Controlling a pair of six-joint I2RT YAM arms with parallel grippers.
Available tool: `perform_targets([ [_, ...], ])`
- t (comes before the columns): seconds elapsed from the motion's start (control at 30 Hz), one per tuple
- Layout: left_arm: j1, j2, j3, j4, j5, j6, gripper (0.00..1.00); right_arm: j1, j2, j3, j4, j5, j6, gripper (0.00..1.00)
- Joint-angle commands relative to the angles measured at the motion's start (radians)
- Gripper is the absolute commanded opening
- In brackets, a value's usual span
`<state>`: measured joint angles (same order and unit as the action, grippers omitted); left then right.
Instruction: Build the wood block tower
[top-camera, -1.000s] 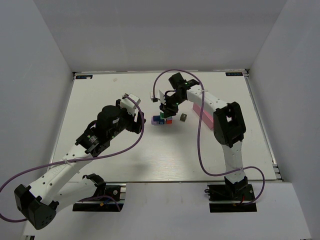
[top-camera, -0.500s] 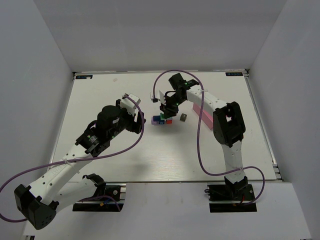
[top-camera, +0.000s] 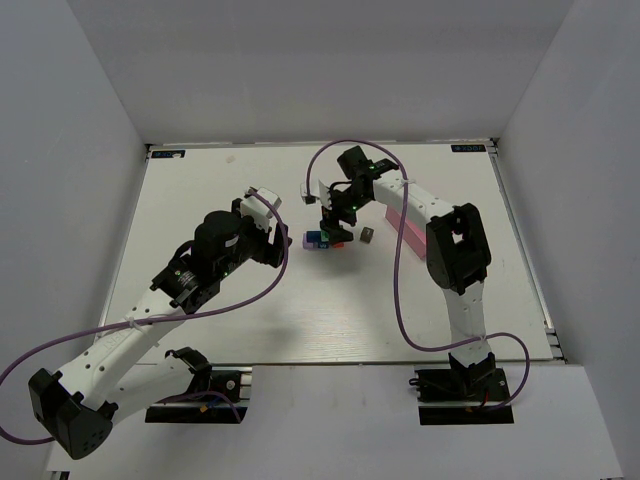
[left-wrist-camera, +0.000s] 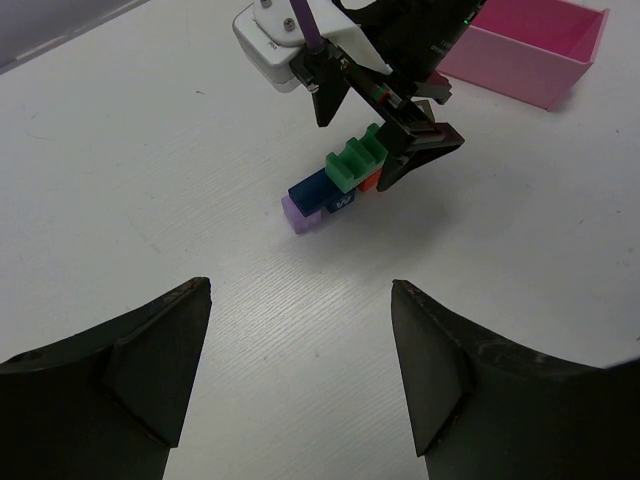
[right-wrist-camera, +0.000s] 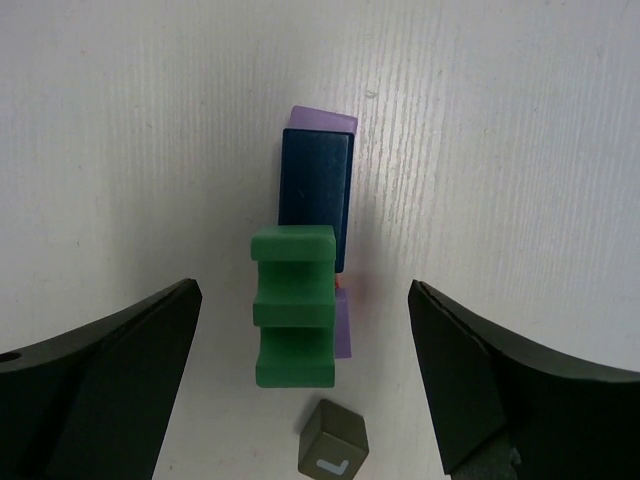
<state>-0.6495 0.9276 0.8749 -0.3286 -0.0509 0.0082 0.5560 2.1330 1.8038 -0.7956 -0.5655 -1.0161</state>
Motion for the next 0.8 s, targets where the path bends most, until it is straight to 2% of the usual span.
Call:
perform_targets([
  [0.0, 0.005, -0.013, -0.001, 0.011, 0.014, 0.004, 0.82, -0.005, -0.027, 0.0, 0.035, -0.025, 0.016, 0.9],
  [0.33, 0.005, -0.013, -0.001, 0.011, 0.014, 0.004, 0.82, -0.039, -0.143, -0.066, 0.075, -0.024, 0.037, 0.9],
  [0.43, 0.005, -0.022, -0.001, 0.011, 0.014, 0.004, 0.82, -0.054, -0.285, -0.171, 0.11, -0.031, 0.034, 0.9],
  [0.47, 0.005, -0.023, -0.001, 0.011, 0.014, 0.004, 0.82, -0.062, -0.286, -0.172, 0.11, -0.031, 0.034, 0.9],
  [0.5, 0.005, -0.023, -0.001, 0.011, 0.005, 0.004, 0.82, -0.067, -0.341, -0.26, 0.162, -0.031, 0.036, 0.9],
  [0.57, 0.005, -0.033, -0.001, 0.011, 0.005, 0.004, 0.82, -0.073, -0.454, -0.328, 0.211, -0.004, 0.06, 0.9],
  [0.6, 0.005, -0.033, -0.001, 0.011, 0.005, 0.004, 0.82, -0.076, -0.481, -0.44, 0.342, 0.012, 0.126, 0.9],
  [0.67, 0.005, -0.033, -0.001, 0.011, 0.005, 0.004, 0.82, -0.087, -0.551, -0.536, 0.442, 0.077, 0.161, 0.9],
  [0.7, 0.005, -0.033, -0.001, 0.011, 0.005, 0.004, 0.82, -0.085, -0.562, -0.561, 0.475, 0.117, 0.184, 0.9],
  [0.73, 0.005, -0.033, -0.001, 0.011, 0.005, 0.004, 0.82, -0.087, -0.567, -0.599, 0.533, 0.183, 0.277, 0.9],
  [0.77, 0.005, -0.033, -0.001, 0.011, 0.005, 0.004, 0.82, -0.091, -0.55, -0.6, 0.524, 0.209, 0.283, 0.9],
])
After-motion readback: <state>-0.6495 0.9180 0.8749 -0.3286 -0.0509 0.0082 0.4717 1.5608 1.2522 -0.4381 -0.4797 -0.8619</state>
